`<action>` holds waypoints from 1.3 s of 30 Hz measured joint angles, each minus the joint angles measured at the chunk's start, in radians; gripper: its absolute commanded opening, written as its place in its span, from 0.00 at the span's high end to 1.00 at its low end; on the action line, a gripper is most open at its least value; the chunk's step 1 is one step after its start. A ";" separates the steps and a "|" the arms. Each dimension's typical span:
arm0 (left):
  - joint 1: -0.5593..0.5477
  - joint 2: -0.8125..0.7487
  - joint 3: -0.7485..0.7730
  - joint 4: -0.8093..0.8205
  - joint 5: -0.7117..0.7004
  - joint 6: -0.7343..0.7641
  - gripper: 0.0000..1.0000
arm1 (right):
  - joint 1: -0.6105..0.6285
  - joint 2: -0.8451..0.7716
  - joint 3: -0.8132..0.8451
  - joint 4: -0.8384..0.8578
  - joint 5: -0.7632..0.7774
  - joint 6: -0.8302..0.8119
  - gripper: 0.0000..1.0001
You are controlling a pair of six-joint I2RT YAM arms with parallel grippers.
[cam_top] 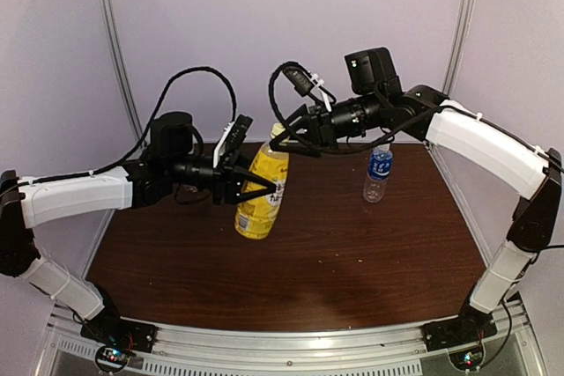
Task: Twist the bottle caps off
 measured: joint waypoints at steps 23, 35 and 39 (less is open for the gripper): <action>0.000 -0.001 0.026 -0.146 -0.347 0.078 0.63 | 0.068 -0.063 -0.013 0.076 0.578 0.442 0.22; 0.000 -0.010 0.026 -0.164 -0.398 0.086 0.64 | 0.085 -0.019 0.006 0.049 0.612 0.478 0.45; 0.000 -0.014 0.026 -0.163 -0.401 0.087 0.63 | 0.087 -0.019 0.006 0.049 0.611 0.479 0.45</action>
